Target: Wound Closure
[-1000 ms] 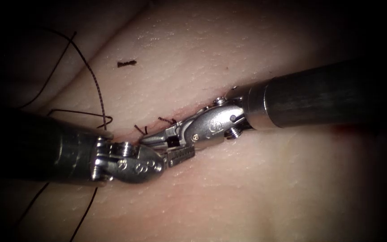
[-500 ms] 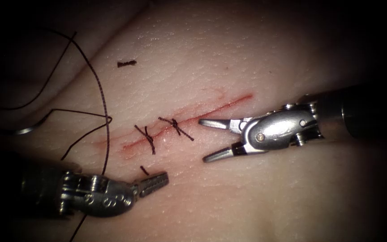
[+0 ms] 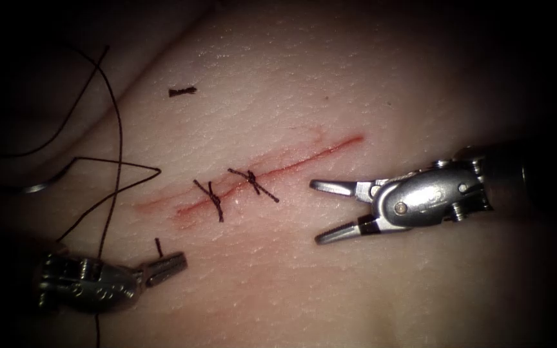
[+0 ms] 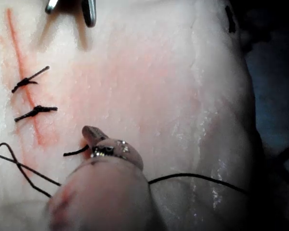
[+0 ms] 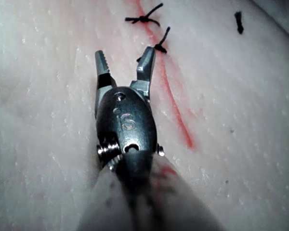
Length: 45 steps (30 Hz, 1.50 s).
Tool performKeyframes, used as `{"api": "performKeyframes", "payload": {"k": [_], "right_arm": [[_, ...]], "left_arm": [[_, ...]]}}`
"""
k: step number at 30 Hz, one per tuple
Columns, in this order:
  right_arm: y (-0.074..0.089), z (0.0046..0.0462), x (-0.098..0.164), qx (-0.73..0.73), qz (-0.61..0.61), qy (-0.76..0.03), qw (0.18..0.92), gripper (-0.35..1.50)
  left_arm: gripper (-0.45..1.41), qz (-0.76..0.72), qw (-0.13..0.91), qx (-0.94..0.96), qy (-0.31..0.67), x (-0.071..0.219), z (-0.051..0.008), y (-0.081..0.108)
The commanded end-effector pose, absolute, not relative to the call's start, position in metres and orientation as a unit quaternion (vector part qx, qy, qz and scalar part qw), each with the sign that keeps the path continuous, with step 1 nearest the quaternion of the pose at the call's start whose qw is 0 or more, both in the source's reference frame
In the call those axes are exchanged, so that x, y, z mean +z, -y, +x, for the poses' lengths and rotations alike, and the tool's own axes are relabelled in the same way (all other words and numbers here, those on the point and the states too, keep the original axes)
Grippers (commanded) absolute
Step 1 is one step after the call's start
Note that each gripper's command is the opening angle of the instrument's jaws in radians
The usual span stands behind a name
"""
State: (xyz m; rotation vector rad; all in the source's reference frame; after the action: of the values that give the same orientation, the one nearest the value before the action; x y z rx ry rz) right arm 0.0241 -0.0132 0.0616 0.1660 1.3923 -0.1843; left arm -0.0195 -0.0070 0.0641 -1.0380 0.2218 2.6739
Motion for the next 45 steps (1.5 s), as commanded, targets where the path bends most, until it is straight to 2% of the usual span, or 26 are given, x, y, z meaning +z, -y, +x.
{"api": "performKeyframes", "payload": {"k": [1,3,5,6,7,8,9,15,26,31,39,45], "right_arm": [[0.014,0.0246,0.062,-0.083,0.08,-0.64,0.76,1.2],[0.014,0.0246,0.062,-0.082,0.081,-0.64,0.76,1.2],[0.014,0.0245,0.062,-0.081,0.083,-0.64,0.76,1.18],[0.015,0.0245,0.062,-0.081,0.082,-0.639,0.76,1.16],[0.015,0.0245,0.062,-0.081,0.082,-0.639,0.76,1.16],[0.015,0.0245,0.062,-0.081,0.082,-0.639,0.76,1.16],[0.015,0.0245,0.062,-0.079,0.084,-0.639,0.76,1.16],[0.015,0.0243,0.062,-0.076,0.088,-0.639,0.761,1.16],[0.015,0.0243,0.062,-0.073,0.091,-0.638,0.761,1.16],[0.015,0.0244,0.063,-0.072,0.092,-0.637,0.762,1.16],[0.015,0.0241,0.062,-0.039,0.12,-0.634,0.763,1.15],[0.015,0.0241,0.062,-0.019,0.138,-0.629,0.765,1.11]], "left_arm": [[-0.45,-0.352,0.136,0.923,-0.072,0.064,-0.0194,0.008],[-0.45,-0.348,0.158,0.922,-0.062,0.064,-0.0182,0.008],[0.05,-0.347,0.181,0.919,-0.053,0.064,-0.0178,0.008],[0.63,-0.346,0.198,0.916,-0.046,0.064,-0.0177,0.007],[0.78,-0.345,0.203,0.915,-0.043,0.064,-0.0178,0.007],[0.78,-0.345,0.203,0.915,-0.043,0.064,-0.0178,0.007],[0.89,-0.346,0.216,0.912,-0.042,0.064,-0.0179,0.007],[0.91,-0.366,0.239,0.899,-0.004,0.062,-0.018,0.008],[0.89,-0.49,0.236,0.838,0.045,0.047,-0.0185,0.007],[0.86,-0.512,0.256,0.82,0.02,0.042,-0.0161,0.005],[0.71,-0.48,0.282,0.83,-0.008,0.044,-0.0073,0.001],[0.69,-0.447,0.278,0.85,-0.005,0.05,-0.006,-0.003]]}}
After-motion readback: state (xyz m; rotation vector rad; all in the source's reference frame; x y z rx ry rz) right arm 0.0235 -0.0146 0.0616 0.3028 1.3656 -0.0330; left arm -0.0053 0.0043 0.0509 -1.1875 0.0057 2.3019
